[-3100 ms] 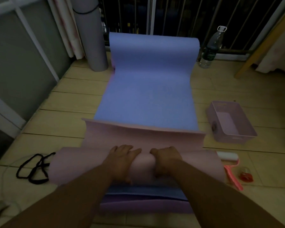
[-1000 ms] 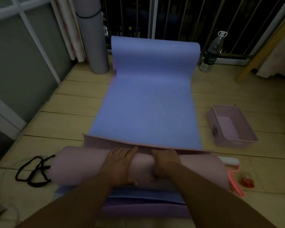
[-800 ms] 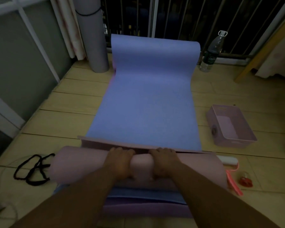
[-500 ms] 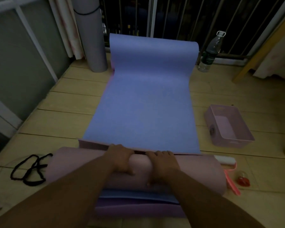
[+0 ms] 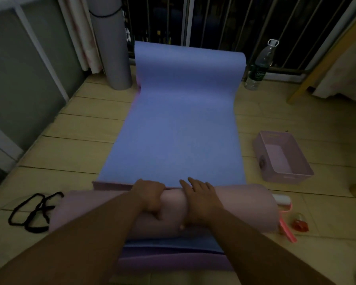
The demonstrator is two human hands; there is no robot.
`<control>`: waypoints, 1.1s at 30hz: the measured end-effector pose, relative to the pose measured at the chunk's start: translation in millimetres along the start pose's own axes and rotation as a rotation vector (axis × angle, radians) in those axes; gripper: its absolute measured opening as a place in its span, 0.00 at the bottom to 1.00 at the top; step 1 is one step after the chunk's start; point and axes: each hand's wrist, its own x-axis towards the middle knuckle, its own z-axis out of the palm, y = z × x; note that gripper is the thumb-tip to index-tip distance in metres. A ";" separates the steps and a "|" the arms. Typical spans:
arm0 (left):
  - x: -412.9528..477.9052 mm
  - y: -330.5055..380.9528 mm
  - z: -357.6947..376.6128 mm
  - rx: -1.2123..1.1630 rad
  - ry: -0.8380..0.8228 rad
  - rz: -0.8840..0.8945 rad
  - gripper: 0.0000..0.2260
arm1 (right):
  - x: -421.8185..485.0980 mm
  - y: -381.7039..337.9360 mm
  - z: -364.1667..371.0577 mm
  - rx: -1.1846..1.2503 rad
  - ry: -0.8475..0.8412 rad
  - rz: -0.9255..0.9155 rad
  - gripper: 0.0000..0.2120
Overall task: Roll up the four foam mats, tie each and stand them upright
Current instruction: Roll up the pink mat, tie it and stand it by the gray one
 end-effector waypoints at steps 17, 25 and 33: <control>-16.3 -8.8 34.2 -0.063 0.202 -0.017 0.41 | 12.9 -8.7 -7.5 0.035 -0.115 0.079 0.39; -2.3 -6.5 9.1 -0.111 0.091 -0.027 0.29 | 5.4 0.6 -5.3 -0.010 -0.129 0.019 0.59; -17.1 -10.1 27.1 -0.030 0.193 0.054 0.51 | 11.8 0.1 -5.6 0.036 -0.143 0.065 0.54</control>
